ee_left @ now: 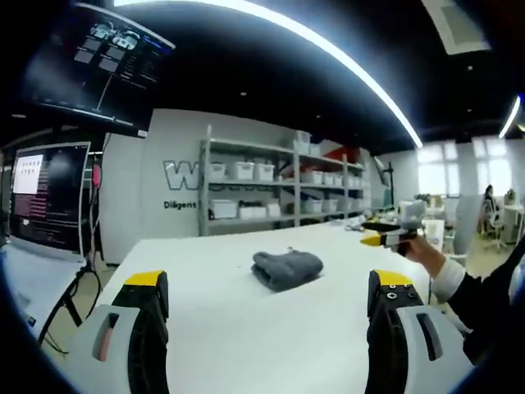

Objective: Open the folded towel by lifting each exposed corner and separating the folded layers until the towel lies flat within the target outline without major curled edges

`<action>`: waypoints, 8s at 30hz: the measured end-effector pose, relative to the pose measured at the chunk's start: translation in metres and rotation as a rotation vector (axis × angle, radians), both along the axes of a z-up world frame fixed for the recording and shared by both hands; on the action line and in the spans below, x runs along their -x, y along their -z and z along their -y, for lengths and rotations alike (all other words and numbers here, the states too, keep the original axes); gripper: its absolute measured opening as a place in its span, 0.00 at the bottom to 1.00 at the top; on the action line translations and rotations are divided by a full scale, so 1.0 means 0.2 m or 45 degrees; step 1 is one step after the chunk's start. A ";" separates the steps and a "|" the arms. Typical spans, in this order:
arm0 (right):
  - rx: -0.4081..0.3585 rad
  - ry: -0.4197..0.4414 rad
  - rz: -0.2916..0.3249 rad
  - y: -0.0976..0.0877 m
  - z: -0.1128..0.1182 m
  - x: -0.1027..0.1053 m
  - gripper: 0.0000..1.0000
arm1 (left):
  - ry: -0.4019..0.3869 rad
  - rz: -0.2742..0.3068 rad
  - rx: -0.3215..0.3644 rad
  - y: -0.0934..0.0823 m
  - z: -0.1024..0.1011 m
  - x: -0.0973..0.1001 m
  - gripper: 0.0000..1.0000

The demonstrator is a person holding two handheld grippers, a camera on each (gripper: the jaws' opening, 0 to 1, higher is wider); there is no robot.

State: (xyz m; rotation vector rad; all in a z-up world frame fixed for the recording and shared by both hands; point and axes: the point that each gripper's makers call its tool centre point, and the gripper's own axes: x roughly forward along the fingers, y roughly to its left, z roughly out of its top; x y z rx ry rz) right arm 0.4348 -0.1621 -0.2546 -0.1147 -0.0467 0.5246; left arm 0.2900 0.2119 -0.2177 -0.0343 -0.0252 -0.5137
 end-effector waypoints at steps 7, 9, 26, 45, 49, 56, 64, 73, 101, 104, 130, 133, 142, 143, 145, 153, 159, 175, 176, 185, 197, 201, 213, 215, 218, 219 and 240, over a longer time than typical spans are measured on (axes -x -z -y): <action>0.000 0.002 -0.004 0.00 0.01 -0.01 0.96 | -0.030 0.005 0.051 -0.01 -0.03 -0.02 1.00; -0.008 0.004 -0.001 -0.01 0.01 -0.01 0.96 | -0.021 0.016 0.047 -0.02 -0.03 -0.02 1.00; 0.038 -0.006 -0.006 -0.01 -0.04 -0.08 0.97 | -0.034 -0.025 0.017 0.01 -0.02 -0.04 1.00; 0.048 0.006 -0.068 0.05 -0.04 -0.24 0.97 | 0.054 -0.042 0.090 0.00 0.00 -0.02 1.00; 0.056 0.008 -0.078 0.07 -0.05 -0.28 0.97 | 0.051 -0.049 0.091 0.00 0.01 -0.02 1.00; 0.075 0.000 -0.104 0.13 -0.08 -0.32 0.97 | 0.045 -0.038 0.077 0.00 0.01 -0.02 1.00; 0.089 0.015 -0.066 0.15 -0.10 -0.36 0.96 | 0.066 -0.090 0.036 0.04 0.04 -0.05 1.00; 0.048 0.004 -0.039 0.21 -0.13 -0.38 0.95 | 0.099 -0.119 -0.018 0.09 0.06 -0.05 1.00; 0.081 0.010 -0.136 0.41 -0.16 -0.37 0.92 | 0.097 -0.110 -0.189 0.15 0.13 -0.05 1.00; 0.082 0.010 -0.162 0.44 -0.16 -0.40 0.91 | 0.120 -0.083 -0.189 0.13 0.14 -0.03 1.00; 0.129 0.011 -0.227 0.53 -0.16 -0.59 0.86 | 0.158 -0.095 -0.133 0.15 0.19 -0.03 1.00; 0.160 0.039 -0.261 0.58 -0.15 -0.62 0.84 | 0.174 -0.080 -0.136 0.15 0.20 -0.03 1.00; 0.170 0.058 -0.284 0.60 -0.15 -0.66 0.80 | 0.242 -0.060 -0.075 0.13 0.19 -0.02 1.00; 0.171 0.061 -0.289 0.61 -0.15 -0.66 0.79 | 0.249 -0.058 -0.068 0.12 0.19 -0.02 1.00; 0.168 0.069 -0.300 0.62 -0.14 -0.67 0.78 | 0.276 -0.050 -0.058 0.12 0.19 -0.01 1.00; 0.229 0.081 -0.327 0.67 -0.19 -0.64 0.70 | 0.280 -0.044 -0.081 0.13 0.20 -0.01 1.00; 0.300 0.084 -0.286 0.66 -0.21 -0.62 0.66 | 0.306 -0.067 -0.068 0.15 0.23 -0.03 1.00; 0.214 0.015 -0.287 0.65 -0.26 -0.54 0.48 | 0.258 -0.056 -0.133 0.17 0.20 -0.05 0.99; 0.239 0.017 -0.282 0.66 -0.27 -0.53 0.47 | 0.253 -0.060 -0.137 0.18 0.20 -0.06 0.99; 0.287 0.035 -0.277 0.68 -0.24 -0.52 0.36 | 0.247 -0.073 -0.168 0.20 0.21 -0.07 0.99; 0.328 0.050 -0.233 0.68 -0.21 -0.53 0.19 | 0.238 -0.099 -0.179 0.23 0.22 -0.08 0.99; 0.243 0.040 -0.251 0.67 -0.19 -0.54 0.14 | 0.226 -0.085 -0.168 0.22 0.19 -0.09 0.99; 0.271 -0.042 -0.231 0.66 -0.26 -0.52 0.01 | 0.193 -0.096 -0.140 0.24 0.13 -0.11 0.98; 0.262 -0.063 -0.237 0.66 -0.27 -0.51 0.00 | 0.193 -0.101 -0.145 0.25 0.13 -0.12 0.98; 0.268 -0.098 -0.223 0.65 -0.30 -0.49 0.00 | 0.190 -0.110 -0.154 0.27 0.13 -0.12 0.98; 0.267 -0.111 -0.218 0.64 -0.32 -0.47 0.00 | 0.189 -0.114 -0.158 0.28 0.14 -0.13 0.98; 0.251 -0.269 -0.204 0.63 -0.48 -0.34 0.00 | 0.192 -0.143 -0.173 0.33 0.12 -0.14 0.96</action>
